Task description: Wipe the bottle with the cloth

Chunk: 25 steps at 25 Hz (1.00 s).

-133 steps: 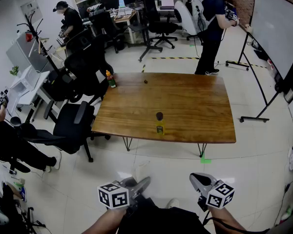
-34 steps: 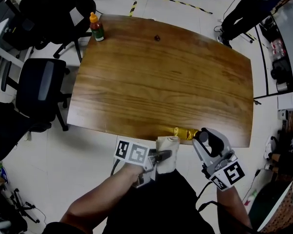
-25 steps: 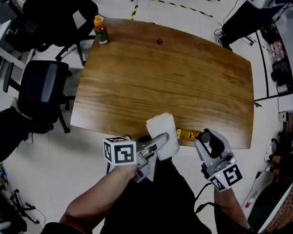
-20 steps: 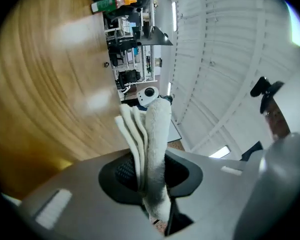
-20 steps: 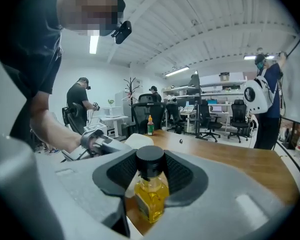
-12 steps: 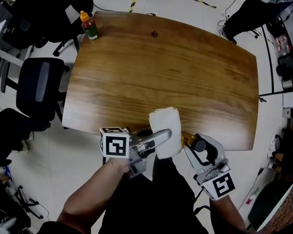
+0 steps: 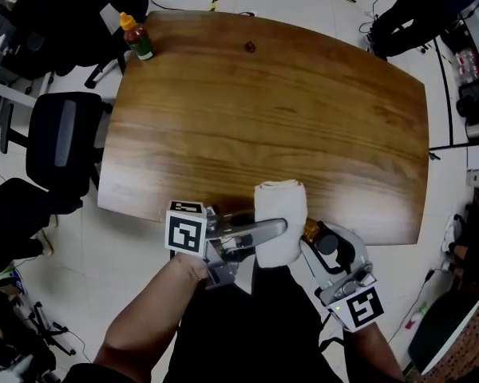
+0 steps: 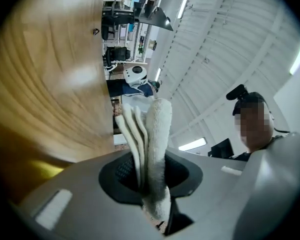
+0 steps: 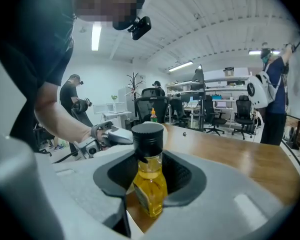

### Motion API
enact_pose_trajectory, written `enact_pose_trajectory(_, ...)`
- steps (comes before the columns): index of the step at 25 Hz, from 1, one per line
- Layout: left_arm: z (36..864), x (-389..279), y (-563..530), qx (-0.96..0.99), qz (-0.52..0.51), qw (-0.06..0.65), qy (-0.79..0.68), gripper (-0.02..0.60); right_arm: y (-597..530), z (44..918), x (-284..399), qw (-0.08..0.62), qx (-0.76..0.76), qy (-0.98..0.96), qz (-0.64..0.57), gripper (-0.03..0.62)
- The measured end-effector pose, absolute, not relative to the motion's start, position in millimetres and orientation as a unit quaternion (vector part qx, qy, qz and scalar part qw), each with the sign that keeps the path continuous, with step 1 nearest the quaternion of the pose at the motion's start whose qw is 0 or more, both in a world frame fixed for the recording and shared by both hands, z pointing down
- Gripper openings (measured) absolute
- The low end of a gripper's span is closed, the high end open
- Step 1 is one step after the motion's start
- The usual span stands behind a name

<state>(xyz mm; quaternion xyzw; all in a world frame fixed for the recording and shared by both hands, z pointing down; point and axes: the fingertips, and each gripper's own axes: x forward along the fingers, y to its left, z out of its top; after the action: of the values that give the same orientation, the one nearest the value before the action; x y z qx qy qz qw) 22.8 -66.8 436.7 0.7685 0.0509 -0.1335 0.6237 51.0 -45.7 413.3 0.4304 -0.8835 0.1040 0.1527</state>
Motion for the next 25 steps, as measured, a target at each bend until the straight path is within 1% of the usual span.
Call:
enact_pose_trajectory(3, 467.4, 34.5, -65.8, 0.786, -0.070, 0.614, 0.009, 0.103, -45.5, 412.5, 51.0, 0.153, 0.430, -0.883, 0.108, 0.132)
enact_pose_trajectory(8, 503.0, 40.3, -67.1, 0.805, 0.007, 0.590, -0.053, 0.101, -45.9, 412.9, 51.5, 0.152, 0.427, -0.884, 0.111, 0.132)
enact_pose_trajectory(12, 533.5, 37.5, -61.7, 0.830, 0.112, 0.535, -0.112, 0.101, -46.2, 412.7, 51.2, 0.149, 0.429, -0.884, 0.112, 0.132)
enact_pose_trajectory(18, 555.8, 38.1, -58.3, 0.836, 0.230, 0.464, -0.180, 0.100, -45.6, 413.9, 52.5, 0.148, 0.430, -0.884, 0.111, 0.132)
enact_pose_trajectory(20, 561.1, 38.6, -57.7, 0.834, 0.255, 0.450, -0.190, 0.100, -45.4, 413.7, 51.8, 0.147, 0.432, -0.883, 0.110, 0.132)
enact_pose_trajectory(25, 557.9, 35.0, -60.7, 0.829, 0.254, 0.464, -0.179, 0.101, -43.6, 413.7, 50.3, 0.153, 0.423, -0.887, 0.107, 0.132)
